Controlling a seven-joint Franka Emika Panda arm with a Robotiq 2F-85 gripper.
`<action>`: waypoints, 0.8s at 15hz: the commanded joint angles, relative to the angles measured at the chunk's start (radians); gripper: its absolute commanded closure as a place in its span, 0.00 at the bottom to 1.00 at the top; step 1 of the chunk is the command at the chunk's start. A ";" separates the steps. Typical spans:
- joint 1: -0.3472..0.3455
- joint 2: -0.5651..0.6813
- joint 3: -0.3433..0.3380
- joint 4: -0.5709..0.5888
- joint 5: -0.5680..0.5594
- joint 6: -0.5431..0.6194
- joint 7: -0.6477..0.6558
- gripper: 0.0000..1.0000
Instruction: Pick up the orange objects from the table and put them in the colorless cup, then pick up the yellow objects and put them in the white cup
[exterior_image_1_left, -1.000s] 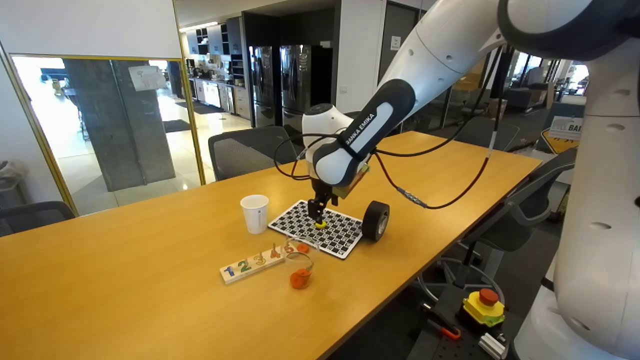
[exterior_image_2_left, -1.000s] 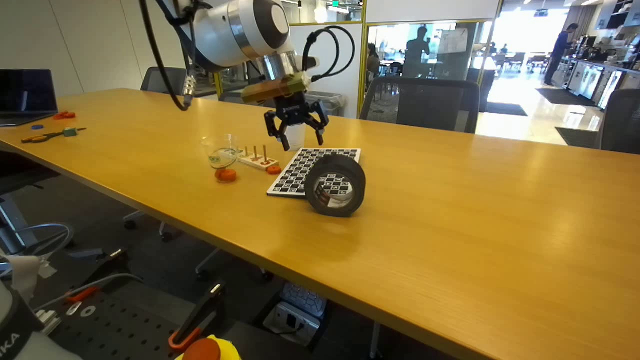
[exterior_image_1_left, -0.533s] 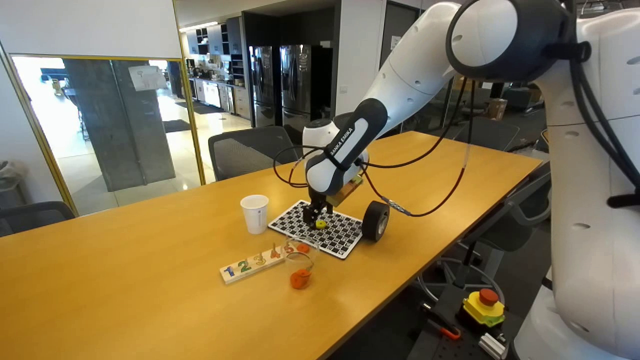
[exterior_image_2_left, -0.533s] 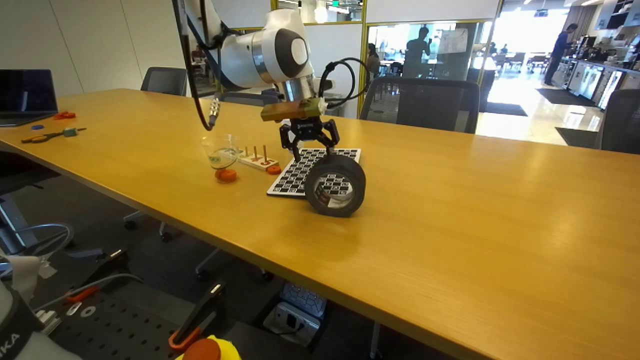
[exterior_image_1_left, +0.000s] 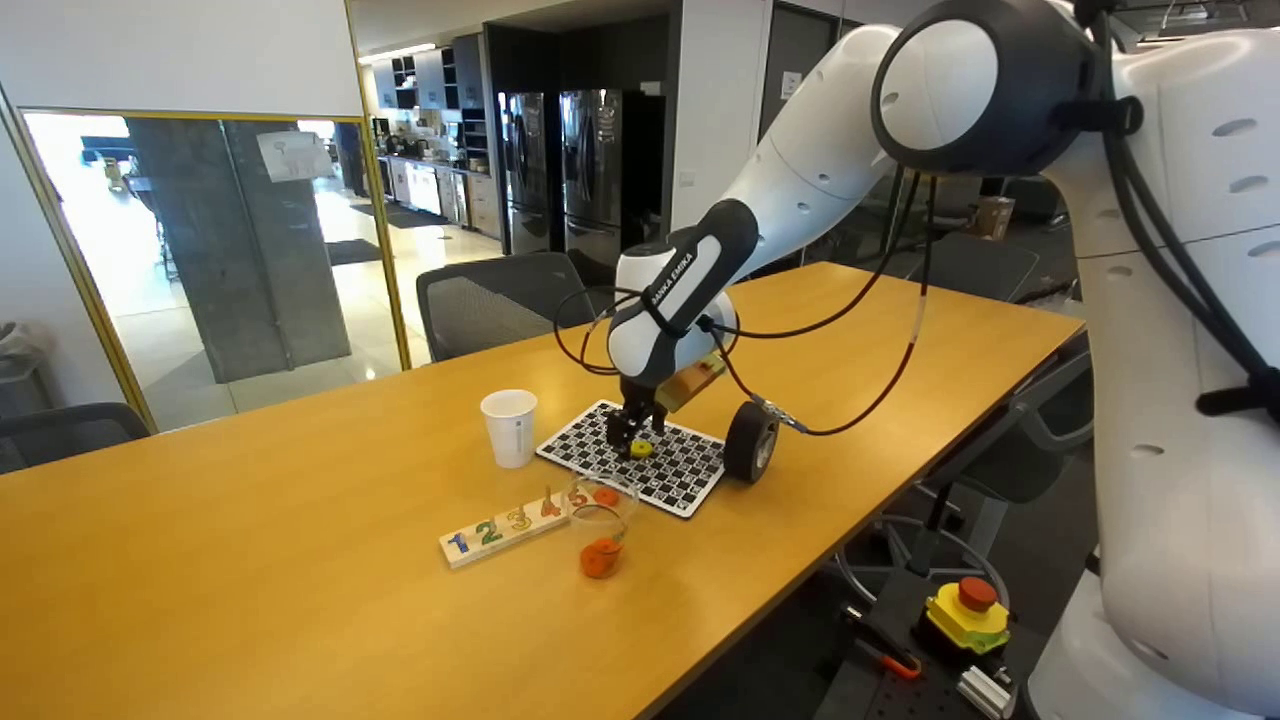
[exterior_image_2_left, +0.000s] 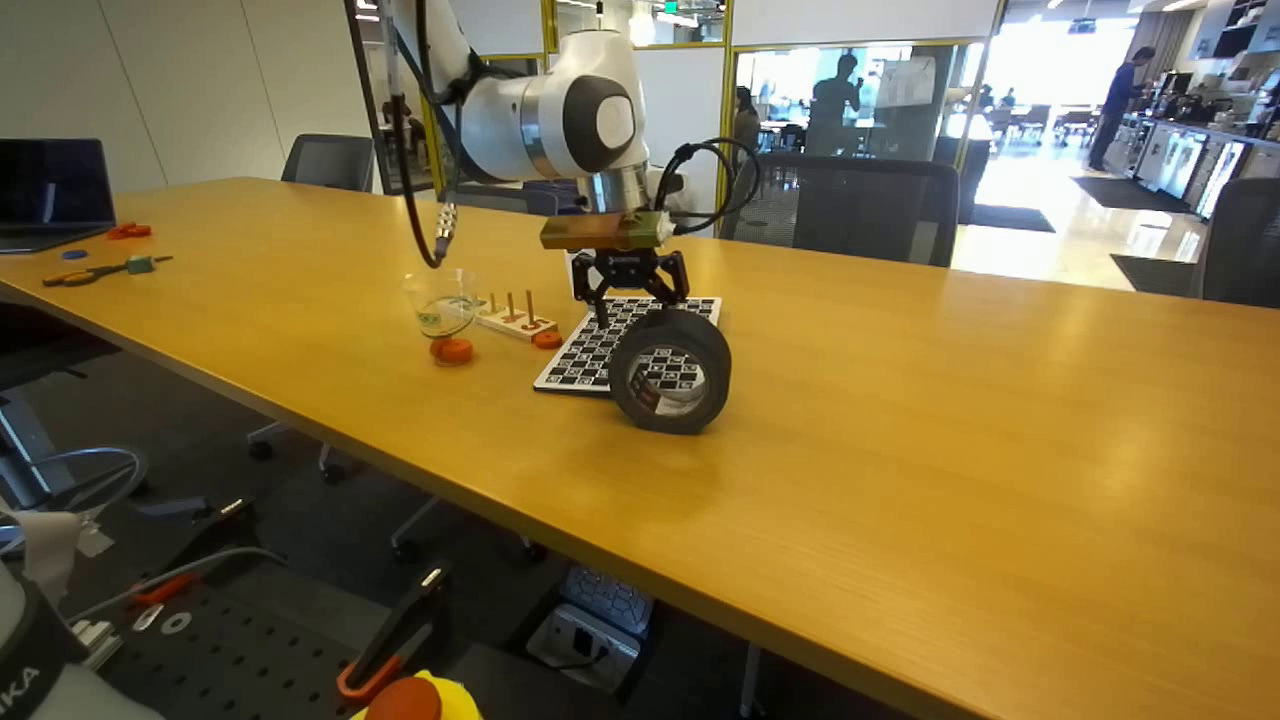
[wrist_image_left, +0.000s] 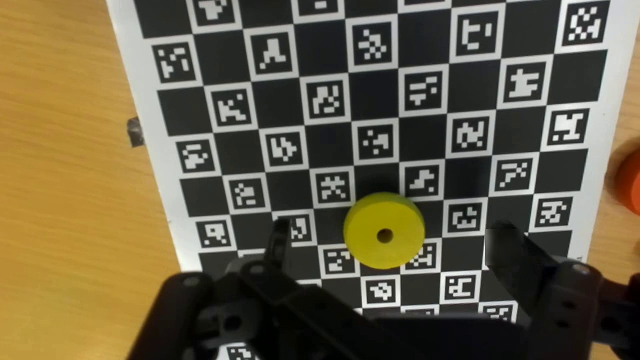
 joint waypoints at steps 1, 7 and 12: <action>-0.022 0.027 0.026 0.044 0.055 0.001 -0.065 0.00; -0.025 0.038 0.030 0.062 0.075 -0.025 -0.084 0.00; -0.026 0.035 0.028 0.068 0.082 -0.063 -0.084 0.00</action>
